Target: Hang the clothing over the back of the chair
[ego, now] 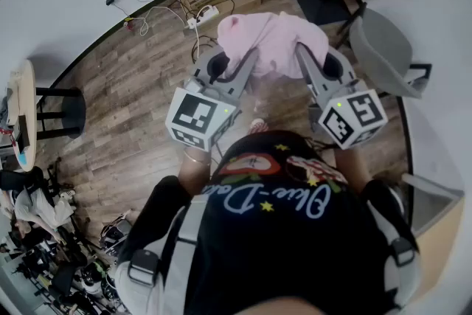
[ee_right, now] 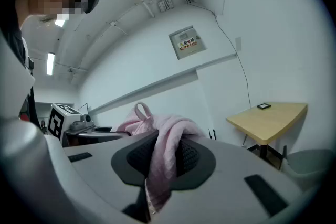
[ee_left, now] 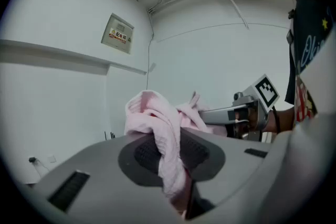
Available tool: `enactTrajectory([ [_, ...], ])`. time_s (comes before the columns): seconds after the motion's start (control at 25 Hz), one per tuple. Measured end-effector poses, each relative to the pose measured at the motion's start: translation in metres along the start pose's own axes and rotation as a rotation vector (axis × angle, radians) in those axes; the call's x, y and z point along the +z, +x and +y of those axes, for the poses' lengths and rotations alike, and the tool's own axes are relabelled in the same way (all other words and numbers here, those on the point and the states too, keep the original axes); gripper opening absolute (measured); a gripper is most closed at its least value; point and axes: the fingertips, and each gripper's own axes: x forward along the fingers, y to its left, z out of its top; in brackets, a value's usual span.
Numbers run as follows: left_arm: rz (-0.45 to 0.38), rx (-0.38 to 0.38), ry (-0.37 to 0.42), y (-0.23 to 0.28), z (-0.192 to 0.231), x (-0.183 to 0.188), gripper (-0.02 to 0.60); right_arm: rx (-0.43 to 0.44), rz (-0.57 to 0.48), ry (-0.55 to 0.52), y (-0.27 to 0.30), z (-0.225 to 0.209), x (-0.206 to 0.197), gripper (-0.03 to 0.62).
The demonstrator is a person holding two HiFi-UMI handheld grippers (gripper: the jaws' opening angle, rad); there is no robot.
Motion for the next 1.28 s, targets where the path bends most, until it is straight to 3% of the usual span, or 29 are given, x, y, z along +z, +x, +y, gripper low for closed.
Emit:
enactTrajectory([
  [0.68, -0.02, -0.032, 0.007, 0.009, 0.004, 0.002, 0.071, -0.04, -0.006, 0.003, 0.004, -0.006, 0.003, 0.052],
  [1.28, -0.044, -0.098, 0.048, 0.033, 0.037, 0.002, 0.071, -0.102, -0.033, 0.001, 0.04, -0.019, 0.006, 0.052],
])
